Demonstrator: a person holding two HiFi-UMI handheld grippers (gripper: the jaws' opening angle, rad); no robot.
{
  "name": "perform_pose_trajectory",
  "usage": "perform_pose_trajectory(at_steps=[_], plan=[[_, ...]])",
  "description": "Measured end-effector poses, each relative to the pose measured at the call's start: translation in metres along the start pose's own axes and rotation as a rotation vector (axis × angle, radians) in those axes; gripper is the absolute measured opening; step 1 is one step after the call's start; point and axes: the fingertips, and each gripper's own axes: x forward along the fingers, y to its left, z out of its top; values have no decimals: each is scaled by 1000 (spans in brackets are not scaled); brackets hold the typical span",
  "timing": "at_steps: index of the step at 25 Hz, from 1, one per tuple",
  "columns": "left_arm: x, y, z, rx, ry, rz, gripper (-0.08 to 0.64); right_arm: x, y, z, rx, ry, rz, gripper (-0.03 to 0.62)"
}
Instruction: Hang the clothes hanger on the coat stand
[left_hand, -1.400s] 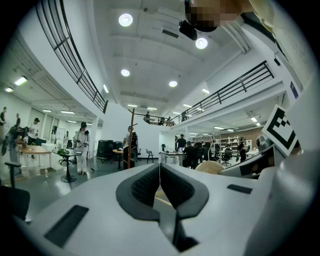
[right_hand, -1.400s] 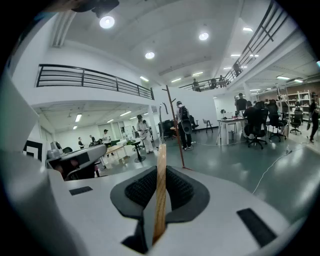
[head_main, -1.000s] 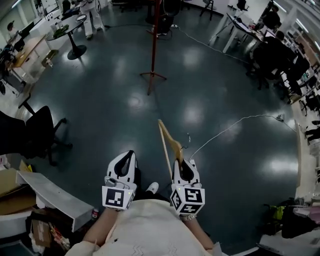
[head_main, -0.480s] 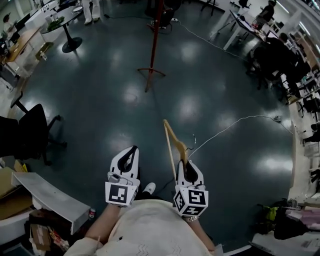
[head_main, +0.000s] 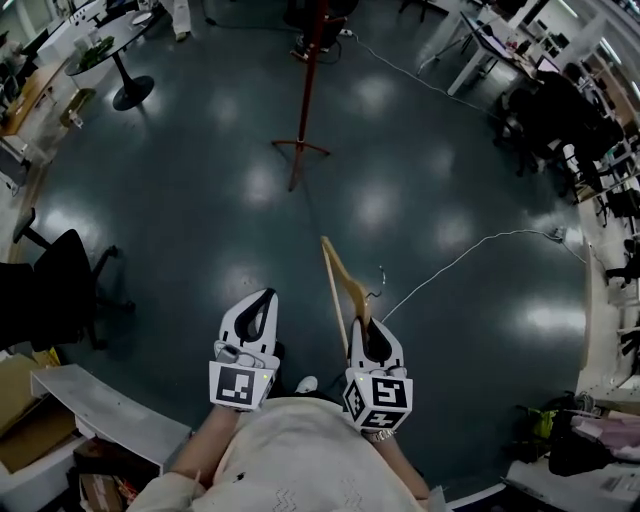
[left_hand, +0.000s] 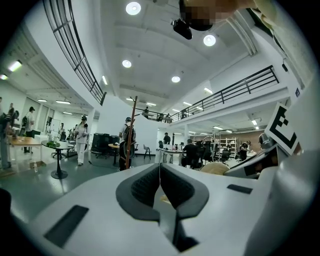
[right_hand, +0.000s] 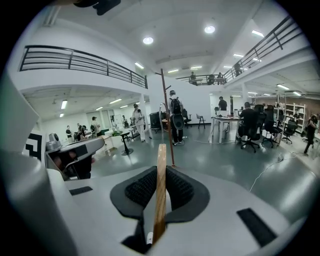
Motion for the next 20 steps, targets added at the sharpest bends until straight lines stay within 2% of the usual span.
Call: perform_pose_trajectory(at_steps=[6,11,15,20], plan=[[46,36,22,-1,-21,-40,14,52,9,37,11,-8,-27,69],[70,72,37,18,-47,-73,14,87,32,66,4,-47,-30,69],[78,95,40,14,-53,-89,14,107,53,74,-2,-47,-24,71],[87,105,43,11,-50,-98,14,122,56,81,-2,-44,-33,70]])
